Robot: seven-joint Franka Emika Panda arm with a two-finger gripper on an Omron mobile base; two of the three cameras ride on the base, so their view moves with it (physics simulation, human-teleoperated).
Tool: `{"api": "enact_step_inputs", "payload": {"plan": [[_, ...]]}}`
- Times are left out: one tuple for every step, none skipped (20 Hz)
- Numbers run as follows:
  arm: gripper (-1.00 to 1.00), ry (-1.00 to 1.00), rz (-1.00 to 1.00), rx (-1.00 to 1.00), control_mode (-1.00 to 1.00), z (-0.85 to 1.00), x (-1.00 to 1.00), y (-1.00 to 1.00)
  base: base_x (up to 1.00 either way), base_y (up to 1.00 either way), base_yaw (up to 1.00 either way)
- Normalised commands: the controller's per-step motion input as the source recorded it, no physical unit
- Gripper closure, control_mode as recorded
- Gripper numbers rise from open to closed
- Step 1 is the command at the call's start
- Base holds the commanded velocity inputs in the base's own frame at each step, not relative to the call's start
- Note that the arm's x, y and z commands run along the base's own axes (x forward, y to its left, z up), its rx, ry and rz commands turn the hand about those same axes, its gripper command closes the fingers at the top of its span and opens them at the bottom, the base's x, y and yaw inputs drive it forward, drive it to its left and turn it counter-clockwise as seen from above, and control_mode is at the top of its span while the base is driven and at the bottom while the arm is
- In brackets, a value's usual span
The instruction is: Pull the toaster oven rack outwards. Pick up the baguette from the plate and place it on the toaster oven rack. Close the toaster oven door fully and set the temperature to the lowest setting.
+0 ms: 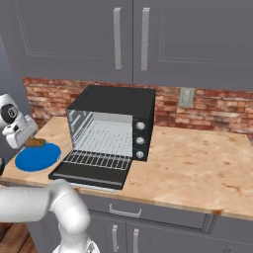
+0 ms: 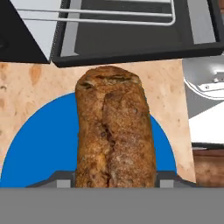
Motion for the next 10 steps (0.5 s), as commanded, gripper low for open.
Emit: {"api": "enact_step_inputs", "payload": {"plan": [[1.0,-0.1,0.0,0.06,-1.0,1.0,-0.76,-0.41,0.0,0.0,0.0],[1.0,-0.11,0.0,0.07,-1.0,0.99,-0.86,-0.56,0.0,0.0,0.0],[1.0,-0.11,0.0,0.07,-1.0,0.97,-0.91,-0.66,0.0,0.0,0.0],[1.0,-0.13,0.0,0.09,-1.0,0.91,-1.0,-0.79,0.0,0.0,0.0],[1.0,-0.15,0.0,0.09,-1.0,0.83,-1.0,-0.87,0.0,0.0,0.0],[1.0,-0.18,0.0,0.08,-1.0,0.67,-1.0,-0.94,0.0,0.0,0.0],[1.0,-0.2,0.0,0.08,-1.0,0.59,-1.0,-1.0,0.0,0.0,0.0],[1.0,-0.23,0.0,0.07,-1.0,0.5,-1.0,-1.0,0.0,0.0,0.0],[1.0,-0.27,0.0,0.03,-1.0,0.36,-1.0,-1.0,0.0,0.0,0.0],[1.0,-0.28,0.0,0.01,-1.0,0.33,-1.0,-1.0,0.0,0.0,0.0]]}}
